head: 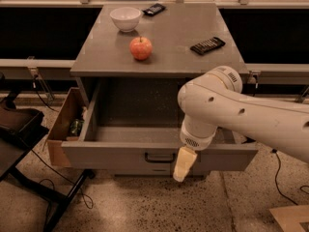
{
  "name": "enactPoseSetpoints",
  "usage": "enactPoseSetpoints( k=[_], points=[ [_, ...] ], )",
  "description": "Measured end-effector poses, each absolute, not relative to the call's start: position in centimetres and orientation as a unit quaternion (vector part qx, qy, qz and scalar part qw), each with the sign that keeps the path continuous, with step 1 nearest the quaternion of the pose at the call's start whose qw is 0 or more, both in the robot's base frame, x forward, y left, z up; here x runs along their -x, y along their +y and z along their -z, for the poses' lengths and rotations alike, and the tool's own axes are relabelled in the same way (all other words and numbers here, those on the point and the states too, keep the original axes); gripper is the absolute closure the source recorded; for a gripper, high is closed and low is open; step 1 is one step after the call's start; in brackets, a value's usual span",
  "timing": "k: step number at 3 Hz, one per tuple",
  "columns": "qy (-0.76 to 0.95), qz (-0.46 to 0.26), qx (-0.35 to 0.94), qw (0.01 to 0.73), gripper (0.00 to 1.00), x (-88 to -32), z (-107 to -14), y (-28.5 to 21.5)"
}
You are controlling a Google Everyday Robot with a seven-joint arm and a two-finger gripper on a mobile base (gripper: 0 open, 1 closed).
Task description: Open top drawer
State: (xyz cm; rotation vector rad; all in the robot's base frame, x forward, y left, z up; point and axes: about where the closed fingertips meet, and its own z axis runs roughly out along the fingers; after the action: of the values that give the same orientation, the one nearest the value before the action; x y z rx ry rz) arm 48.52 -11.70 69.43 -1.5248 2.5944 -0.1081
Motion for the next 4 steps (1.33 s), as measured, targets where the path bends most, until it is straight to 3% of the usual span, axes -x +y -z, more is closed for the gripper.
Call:
enactPoseSetpoints(
  k=[2,3,4],
  points=[
    [0.901,-0.016,0.432,-0.037,0.50,-32.0,-67.5,-14.3],
    [0.906,-0.024,0.420,-0.055,0.74,-28.3,-67.7,-14.3],
    [0.901,-0.017,0.431,-0.048,0.69,-28.9,-68.2,-14.0]
  ],
)
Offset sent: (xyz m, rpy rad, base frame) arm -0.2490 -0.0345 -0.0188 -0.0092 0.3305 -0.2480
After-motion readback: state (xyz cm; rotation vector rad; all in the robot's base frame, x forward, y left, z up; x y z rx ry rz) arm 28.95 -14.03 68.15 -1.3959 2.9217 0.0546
